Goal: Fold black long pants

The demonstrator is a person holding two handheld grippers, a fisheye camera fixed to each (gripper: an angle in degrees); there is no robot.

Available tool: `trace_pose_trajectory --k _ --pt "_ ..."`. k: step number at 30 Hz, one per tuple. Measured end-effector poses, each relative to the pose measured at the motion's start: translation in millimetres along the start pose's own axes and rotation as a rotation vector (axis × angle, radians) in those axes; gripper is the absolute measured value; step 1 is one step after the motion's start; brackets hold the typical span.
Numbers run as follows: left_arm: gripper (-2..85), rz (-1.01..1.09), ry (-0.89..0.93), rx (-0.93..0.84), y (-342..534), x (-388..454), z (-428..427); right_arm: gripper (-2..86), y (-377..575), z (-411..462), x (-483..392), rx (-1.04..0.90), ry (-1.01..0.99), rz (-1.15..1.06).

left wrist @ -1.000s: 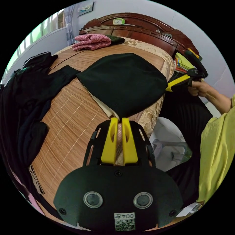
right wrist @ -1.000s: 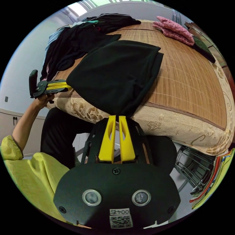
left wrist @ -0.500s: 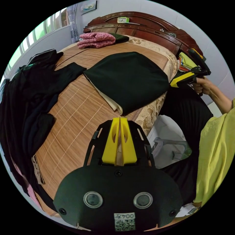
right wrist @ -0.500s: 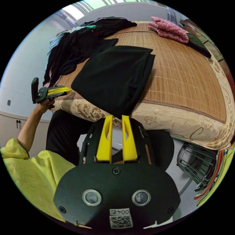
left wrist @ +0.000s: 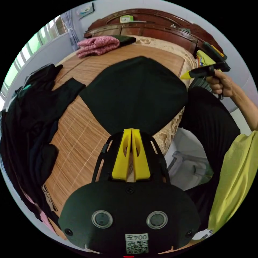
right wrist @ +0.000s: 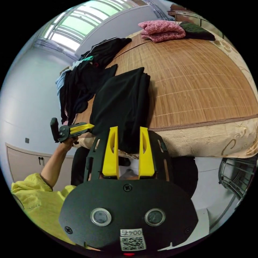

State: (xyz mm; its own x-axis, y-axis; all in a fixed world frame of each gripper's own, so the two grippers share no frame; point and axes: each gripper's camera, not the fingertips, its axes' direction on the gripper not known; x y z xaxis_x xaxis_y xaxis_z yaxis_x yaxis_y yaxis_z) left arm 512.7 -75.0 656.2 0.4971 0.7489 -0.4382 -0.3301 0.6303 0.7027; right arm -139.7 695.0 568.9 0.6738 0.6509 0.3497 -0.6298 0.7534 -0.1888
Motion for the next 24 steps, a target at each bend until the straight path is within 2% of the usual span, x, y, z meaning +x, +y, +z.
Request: trace_pose_trajectory --k 3,6,13,18,19,21,22,24 --pt "0.7 -0.041 0.027 0.009 -1 0 -1 2.1 -2 10 -3 -0.057 0.158 -0.068" --pt "0.7 -0.023 0.004 0.006 -5 8 -1 1.1 -2 5 16 -0.038 0.070 0.011" --pt "0.7 0.021 -0.062 -0.033 -18 24 -3 8.1 -18 -39 28 0.035 -0.081 0.043" --pt "0.7 -0.002 -0.060 -0.026 -21 27 -5 10.5 -57 -48 27 0.081 -0.049 0.068" --pt "0.6 -0.010 -0.057 -0.021 -21 27 -5 10.2 -67 -48 24 0.085 -0.034 0.055" --pt "0.6 -0.019 -0.056 -0.015 -21 27 -6 1.8 -81 -44 19 0.069 0.043 0.032" --pt "0.7 -0.021 -0.056 -0.013 -22 27 -6 1.3 -88 -37 20 0.018 0.103 0.029" --pt "0.7 -0.020 -0.054 -0.013 -23 26 -6 1.3 -91 -39 23 -0.003 0.062 0.031"
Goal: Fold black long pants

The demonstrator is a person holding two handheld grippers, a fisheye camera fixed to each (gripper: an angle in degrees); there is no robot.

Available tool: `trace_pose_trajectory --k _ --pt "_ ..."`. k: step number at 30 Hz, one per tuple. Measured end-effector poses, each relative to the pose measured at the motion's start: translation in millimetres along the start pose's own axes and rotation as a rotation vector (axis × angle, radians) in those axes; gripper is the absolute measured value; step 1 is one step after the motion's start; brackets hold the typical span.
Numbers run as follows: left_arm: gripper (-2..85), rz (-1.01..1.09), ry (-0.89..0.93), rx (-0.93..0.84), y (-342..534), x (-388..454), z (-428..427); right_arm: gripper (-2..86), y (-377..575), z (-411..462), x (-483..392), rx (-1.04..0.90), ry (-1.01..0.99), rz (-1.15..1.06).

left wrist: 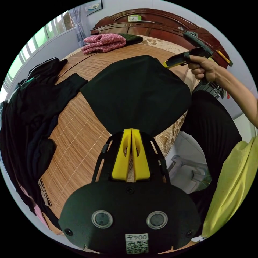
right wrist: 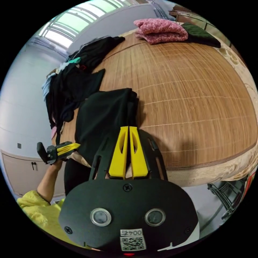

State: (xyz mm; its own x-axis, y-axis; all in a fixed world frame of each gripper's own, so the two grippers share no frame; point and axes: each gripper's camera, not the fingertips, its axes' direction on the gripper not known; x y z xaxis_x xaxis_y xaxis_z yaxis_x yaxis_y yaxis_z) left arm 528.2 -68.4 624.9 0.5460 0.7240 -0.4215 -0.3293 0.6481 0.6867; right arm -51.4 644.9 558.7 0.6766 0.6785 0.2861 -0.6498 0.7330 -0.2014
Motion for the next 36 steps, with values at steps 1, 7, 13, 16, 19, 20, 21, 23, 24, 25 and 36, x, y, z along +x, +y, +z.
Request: trace_pose_trajectory --k 1,7,13,16,19,20,21,23,24,25,36 --pt "0.7 0.000 0.003 0.002 0 -1 -1 1.9 3 -10 1 0.032 -0.047 0.000" --pt "0.6 -0.082 -0.032 0.140 -1 -8 -25 6.2 16 -49 -3 0.171 -0.061 -0.031" --pt "0.6 -0.174 -0.016 0.204 -11 -31 -44 7.6 -22 -59 -17 0.169 -0.109 -0.013" --pt "0.6 -0.183 -0.015 0.204 -12 -39 -46 7.9 -37 -55 -33 0.136 -0.063 -0.028" --pt "0.7 -0.194 -0.018 0.185 -12 -47 -44 7.6 -46 -53 -53 0.128 0.006 -0.068" --pt "0.7 -0.197 -0.017 0.182 -12 -48 -43 7.4 -49 -53 -64 0.123 0.047 -0.095" --pt "0.7 -0.203 -0.015 0.174 -12 -52 -42 7.4 -51 -52 -69 0.118 0.072 -0.107" --pt "0.7 -0.215 -0.014 0.170 -13 -59 -41 7.7 -58 -46 -90 0.084 0.193 -0.148" --pt "0.8 -0.224 -0.012 0.170 -14 -64 -42 7.8 -60 -44 -95 0.076 0.223 -0.154" --pt "0.8 -0.234 -0.008 0.174 -15 -70 -42 8.1 -64 -40 -103 0.061 0.267 -0.164" --pt "0.9 -0.291 0.011 0.190 -27 -126 -48 1.5 -74 -54 -159 0.052 0.464 -0.256"
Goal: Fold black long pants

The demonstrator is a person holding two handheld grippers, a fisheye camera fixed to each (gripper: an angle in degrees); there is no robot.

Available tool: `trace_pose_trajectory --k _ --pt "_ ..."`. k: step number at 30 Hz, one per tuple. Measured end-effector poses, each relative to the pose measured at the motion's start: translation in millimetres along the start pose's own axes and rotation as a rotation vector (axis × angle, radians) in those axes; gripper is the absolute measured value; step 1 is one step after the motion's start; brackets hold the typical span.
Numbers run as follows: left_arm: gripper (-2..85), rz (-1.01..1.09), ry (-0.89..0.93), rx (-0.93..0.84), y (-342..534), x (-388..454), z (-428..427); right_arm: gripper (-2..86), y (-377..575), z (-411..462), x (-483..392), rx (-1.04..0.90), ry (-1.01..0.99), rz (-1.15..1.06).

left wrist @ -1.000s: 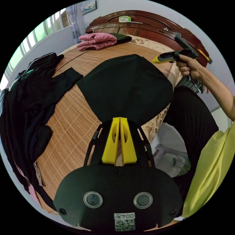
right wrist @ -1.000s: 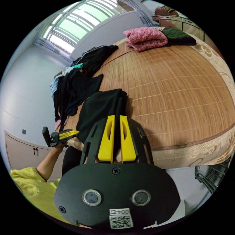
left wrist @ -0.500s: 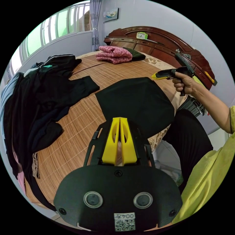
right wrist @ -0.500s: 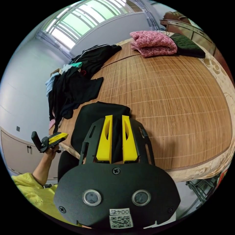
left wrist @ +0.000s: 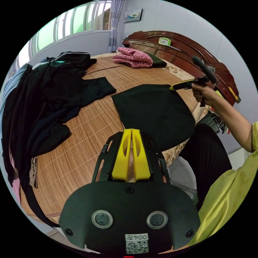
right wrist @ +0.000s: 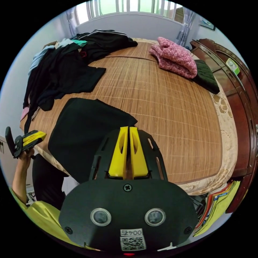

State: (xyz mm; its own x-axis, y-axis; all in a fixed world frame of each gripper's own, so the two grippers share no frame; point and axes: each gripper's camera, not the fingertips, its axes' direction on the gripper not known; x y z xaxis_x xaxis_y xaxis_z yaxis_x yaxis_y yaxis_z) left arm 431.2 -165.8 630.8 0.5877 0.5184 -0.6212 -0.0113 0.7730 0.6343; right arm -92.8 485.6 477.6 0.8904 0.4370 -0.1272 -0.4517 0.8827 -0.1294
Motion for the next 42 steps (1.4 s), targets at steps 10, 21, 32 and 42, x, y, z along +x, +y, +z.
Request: trace_pose_trajectory --k 10,21,32,42 --pt "1.0 -0.028 0.002 0.005 -38 -60 -2 7.0 -2 -31 6 0.087 -0.073 -0.067" --pt "3.5 -0.175 0.313 0.026 -139 -176 16 8.8 -50 -18 -19 -0.148 -0.110 -0.255" --pt "14.3 -0.464 0.821 -0.083 -237 -294 88 8.0 -64 -19 -26 -0.215 -0.144 -0.275" --pt "15.5 -0.438 0.858 -0.136 -303 -328 108 0.7 -60 -33 -38 -0.180 -0.095 -0.320"
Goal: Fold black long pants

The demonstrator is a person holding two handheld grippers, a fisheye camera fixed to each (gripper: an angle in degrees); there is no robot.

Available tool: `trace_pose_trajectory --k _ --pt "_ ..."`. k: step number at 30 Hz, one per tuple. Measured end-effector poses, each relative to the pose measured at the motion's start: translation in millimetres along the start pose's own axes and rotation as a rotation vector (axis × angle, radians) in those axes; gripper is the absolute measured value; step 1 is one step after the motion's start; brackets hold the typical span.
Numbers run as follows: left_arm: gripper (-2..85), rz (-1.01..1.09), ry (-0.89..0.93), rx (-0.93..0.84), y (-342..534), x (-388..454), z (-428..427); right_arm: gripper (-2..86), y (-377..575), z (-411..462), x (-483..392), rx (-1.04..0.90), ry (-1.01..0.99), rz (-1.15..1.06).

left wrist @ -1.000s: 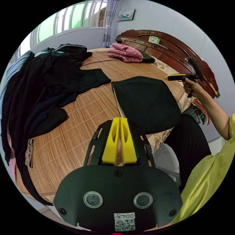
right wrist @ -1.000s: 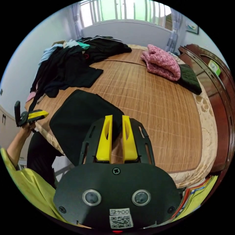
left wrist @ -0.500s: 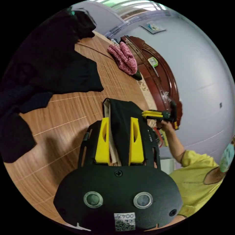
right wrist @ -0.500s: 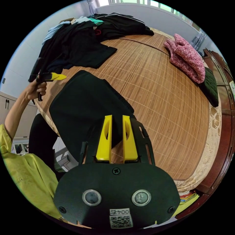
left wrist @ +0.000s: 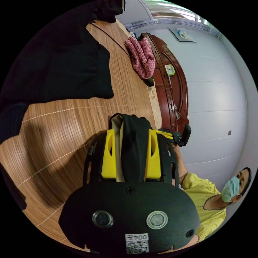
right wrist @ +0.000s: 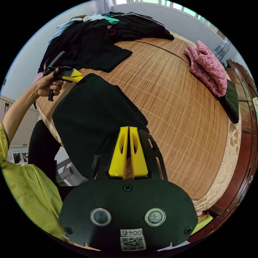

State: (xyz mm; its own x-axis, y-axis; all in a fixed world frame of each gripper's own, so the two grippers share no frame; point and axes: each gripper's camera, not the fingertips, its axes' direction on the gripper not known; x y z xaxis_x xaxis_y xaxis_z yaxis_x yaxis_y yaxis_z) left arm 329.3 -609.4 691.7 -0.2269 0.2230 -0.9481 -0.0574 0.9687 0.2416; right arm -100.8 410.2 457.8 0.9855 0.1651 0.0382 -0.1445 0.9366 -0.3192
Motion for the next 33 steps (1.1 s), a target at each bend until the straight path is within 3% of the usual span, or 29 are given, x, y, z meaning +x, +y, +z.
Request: trace_pose_trajectory --k 18,33 --pt "15.2 0.021 0.004 0.024 -55 5 -23 -0.7 63 -60 -14 0.202 0.029 0.023" --pt "14.7 0.090 -0.147 -0.065 -90 27 17 -0.7 96 11 19 0.178 -0.053 0.215"
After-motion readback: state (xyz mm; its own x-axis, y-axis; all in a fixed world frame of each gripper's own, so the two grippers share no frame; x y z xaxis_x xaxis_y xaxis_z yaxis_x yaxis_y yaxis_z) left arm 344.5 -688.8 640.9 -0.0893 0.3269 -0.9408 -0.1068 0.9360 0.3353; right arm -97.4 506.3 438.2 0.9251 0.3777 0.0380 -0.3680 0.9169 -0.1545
